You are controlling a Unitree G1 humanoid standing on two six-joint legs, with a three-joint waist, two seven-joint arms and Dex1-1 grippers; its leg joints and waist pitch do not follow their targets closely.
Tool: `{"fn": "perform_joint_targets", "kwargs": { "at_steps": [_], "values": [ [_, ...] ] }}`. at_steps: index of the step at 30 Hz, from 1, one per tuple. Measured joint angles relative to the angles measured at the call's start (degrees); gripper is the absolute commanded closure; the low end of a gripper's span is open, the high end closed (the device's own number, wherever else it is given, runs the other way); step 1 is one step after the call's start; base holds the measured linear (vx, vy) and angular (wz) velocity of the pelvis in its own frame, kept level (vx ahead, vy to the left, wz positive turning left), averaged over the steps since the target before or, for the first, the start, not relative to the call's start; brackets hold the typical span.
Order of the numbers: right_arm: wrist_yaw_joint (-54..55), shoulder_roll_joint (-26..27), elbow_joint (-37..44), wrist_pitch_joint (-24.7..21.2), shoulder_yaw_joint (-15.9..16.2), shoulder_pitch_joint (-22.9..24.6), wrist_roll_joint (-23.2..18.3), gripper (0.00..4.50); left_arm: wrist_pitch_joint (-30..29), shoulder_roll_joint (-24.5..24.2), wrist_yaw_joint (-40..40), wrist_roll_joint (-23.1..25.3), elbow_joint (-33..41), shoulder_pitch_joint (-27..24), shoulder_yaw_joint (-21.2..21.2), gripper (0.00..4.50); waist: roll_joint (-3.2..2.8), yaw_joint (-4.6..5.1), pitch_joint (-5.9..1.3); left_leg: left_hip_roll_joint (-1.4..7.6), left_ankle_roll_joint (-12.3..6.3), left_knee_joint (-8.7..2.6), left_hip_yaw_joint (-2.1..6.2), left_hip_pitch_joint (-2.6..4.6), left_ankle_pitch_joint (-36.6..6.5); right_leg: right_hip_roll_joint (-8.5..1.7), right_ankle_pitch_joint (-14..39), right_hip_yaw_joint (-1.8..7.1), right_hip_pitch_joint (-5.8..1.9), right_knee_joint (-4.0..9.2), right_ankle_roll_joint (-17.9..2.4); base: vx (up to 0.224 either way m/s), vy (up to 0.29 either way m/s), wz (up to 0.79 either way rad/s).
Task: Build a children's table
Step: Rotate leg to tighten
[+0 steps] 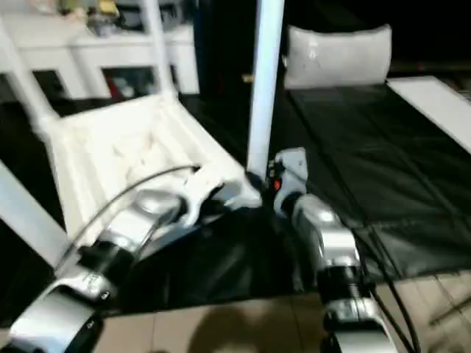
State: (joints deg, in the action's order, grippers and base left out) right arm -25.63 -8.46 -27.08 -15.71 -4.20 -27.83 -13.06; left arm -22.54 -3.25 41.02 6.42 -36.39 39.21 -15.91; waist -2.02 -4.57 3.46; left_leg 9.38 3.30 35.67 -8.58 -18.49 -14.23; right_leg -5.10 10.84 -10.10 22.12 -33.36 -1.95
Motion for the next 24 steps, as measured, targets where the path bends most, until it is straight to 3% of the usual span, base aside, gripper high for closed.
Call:
{"fn": "perform_joint_targets", "kwargs": {
  "at_steps": [1, 3, 5, 8, 13, 15, 21, 24],
  "values": [
    [0.0, 0.0, -0.1, 0.1, -0.2, 0.2, -0.1, 1.86, 0.1, -0.1, 0.4, -0.1, 0.5, 0.0, -0.3, 4.5, -0.08, -0.16, -0.12, 0.03, -0.35, -0.06, 0.09, -0.29, 0.2, 0.06, -0.5, -0.08, 0.02, 0.43, -0.1, 0.0, 0.0, 0.0],
    [0.0, -0.1, 0.0, 0.9, -0.9, 0.3, -0.2, 1.67, 0.6, -0.2, 1.2, 0.0, 1.5, -0.2, -0.8, 4.5, -0.2, -0.47, -0.26, -0.44, -0.64, 0.34, -0.02, -0.66, 0.0, -0.17, -2.1, 0.58, 0.66, 0.06, -0.8, 0.031, 0.007, 0.06],
    [-2.0, -0.6, 0.9, 1.3, -0.7, 1.1, -0.6, 1.43, 1.9, -1.5, 2.5, 0.0, 1.7, -0.3, -1.0, 4.5, -0.35, -0.88, -0.35, -0.48, -0.66, 0.06, -0.11, -1.13, 0.1, -0.16, -2.1, 0.61, 1.0, 0.06, -1.0, 0.0, 0.0, 0.0],
    [-8.8, -4.5, 3.8, 2.2, 0.4, 4.3, -1.4, 1.21, 4.9, -3.6, 5.1, 0.0, 1.6, -0.6, -2.3, 4.5, -0.45, -1.92, -0.4, -0.44, -0.67, -0.02, -0.08, -1.23, 0.1, -0.13, -2.0, 0.55, 1.08, 0.13, -1.0, 0.0, 0.0, 0.0],
    [-19.8, -10.8, 6.5, 3.0, 2.4, 6.7, -2.9, 0.93, 9.6, -7.5, 9.7, 0.0, 2.0, -1.5, -3.7, 4.5, -0.46, -2.03, -0.41, -0.43, -0.71, 0.03, -0.1, -1.31, 0.1, -0.14, -1.9, 0.55, 1.11, 0.19, -0.7, 0.0, 0.0, 0.0],
    [-23.5, -13.4, 6.9, 3.4, 2.3, 7.1, -3.0, 0.59, 11.5, -9.3, 12.2, 0.0, 2.6, -2.4, -3.9, 4.5, -0.45, -2.02, -0.42, -0.42, -0.73, 0.03, -0.09, -1.27, 0.1, -0.13, -1.9, 0.55, 1.08, 0.18, -0.7, 0.0, 0.0, 0.0],
    [-35.3, -20.3, 8.9, 3.3, 4.5, 7.5, -3.8, 0.45, 17.8, -14.4, 21.2, -0.6, 3.4, -3.3, -5.7, 4.5, -0.45, -2.65, -0.43, -0.42, -0.75, 0.02, -0.09, -1.27, 0.1, -0.13, -1.9, 0.55, 1.04, 0.21, -0.7, 0.0, 0.0, 0.0],
    [-42.2, -22.8, 10.9, 2.0, 5.8, 7.6, -5.8, 0.45, 21.1, -16.6, 25.5, -1.1, 3.7, -3.5, -6.9, 4.5, -0.45, -3.52, -0.43, -0.42, -0.76, 0.01, -0.1, -1.27, 0.1, -0.13, -1.9, 0.55, 1.05, 0.21, -0.7, 0.0, 0.0, 0.0]
  ]
}}
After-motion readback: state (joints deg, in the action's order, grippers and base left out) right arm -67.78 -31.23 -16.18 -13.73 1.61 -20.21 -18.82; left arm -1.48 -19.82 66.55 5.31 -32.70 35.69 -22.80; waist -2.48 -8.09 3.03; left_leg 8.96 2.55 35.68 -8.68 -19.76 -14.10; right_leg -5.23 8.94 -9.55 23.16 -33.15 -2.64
